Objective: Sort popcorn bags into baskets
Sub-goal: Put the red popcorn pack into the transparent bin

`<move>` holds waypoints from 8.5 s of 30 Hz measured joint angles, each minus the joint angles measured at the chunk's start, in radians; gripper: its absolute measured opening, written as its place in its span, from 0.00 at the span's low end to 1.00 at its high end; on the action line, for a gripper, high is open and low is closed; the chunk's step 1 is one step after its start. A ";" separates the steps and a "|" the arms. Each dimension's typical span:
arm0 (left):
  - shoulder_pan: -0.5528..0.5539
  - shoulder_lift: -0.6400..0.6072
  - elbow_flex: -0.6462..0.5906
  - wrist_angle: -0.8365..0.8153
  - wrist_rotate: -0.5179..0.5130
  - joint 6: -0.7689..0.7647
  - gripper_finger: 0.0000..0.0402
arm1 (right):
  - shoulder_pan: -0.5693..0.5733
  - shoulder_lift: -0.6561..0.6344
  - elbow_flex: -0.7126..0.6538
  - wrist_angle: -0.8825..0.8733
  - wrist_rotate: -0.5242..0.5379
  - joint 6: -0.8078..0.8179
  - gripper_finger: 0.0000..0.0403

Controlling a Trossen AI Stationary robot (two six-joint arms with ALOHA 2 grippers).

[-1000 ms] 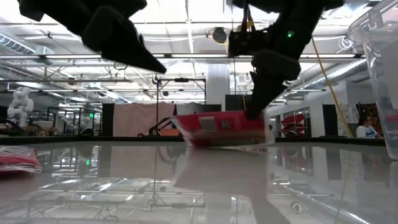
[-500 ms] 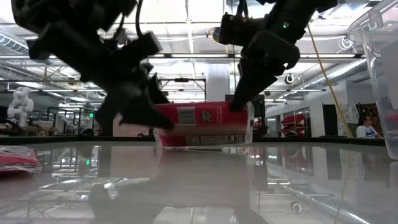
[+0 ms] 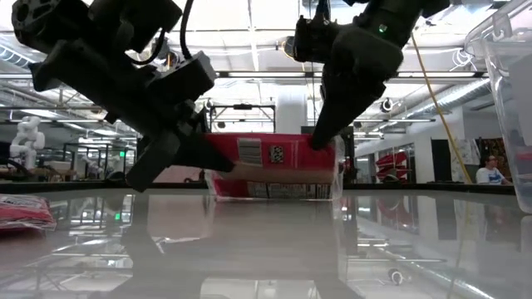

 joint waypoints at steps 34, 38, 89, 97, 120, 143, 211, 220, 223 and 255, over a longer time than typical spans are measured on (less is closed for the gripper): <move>-0.190 -0.004 0.000 0.467 -0.103 1.207 0.07 | -0.287 -0.029 0.001 0.085 -0.829 0.054 0.67; -0.187 -0.004 0.000 0.475 -0.130 1.259 0.05 | -0.269 -0.014 0.000 0.118 -0.838 0.011 0.67; -0.148 -0.004 0.001 0.263 -0.378 0.153 0.64 | -0.162 -0.429 0.185 -0.474 -0.539 0.250 0.01; -0.147 -0.004 0.001 0.189 -0.359 0.035 0.55 | -0.143 -0.435 0.323 -0.724 -0.545 0.256 0.01; -0.137 -0.004 0.001 0.069 -0.282 -0.147 0.47 | 0.148 -0.436 0.324 -1.065 -0.634 0.288 0.02; -0.134 -0.004 0.001 0.069 -0.210 -0.170 0.46 | 0.295 -0.432 0.099 -0.850 -0.627 0.305 0.03; -0.216 -0.274 -0.002 -0.567 0.719 -0.485 0.65 | 0.138 -0.182 -0.027 0.151 -0.070 0.046 0.09; -0.191 -0.270 -0.002 -0.510 0.780 -0.414 0.60 | 0.090 -0.164 -0.235 0.549 -0.072 -0.025 0.09; -0.193 -0.255 -0.002 -0.514 0.789 -0.393 0.58 | 0.090 -0.164 -0.287 0.675 -0.072 -0.033 0.09; -0.178 -0.428 -0.005 -0.598 0.397 -0.076 0.01 | 0.065 -0.164 -0.326 0.933 0.172 -0.084 0.09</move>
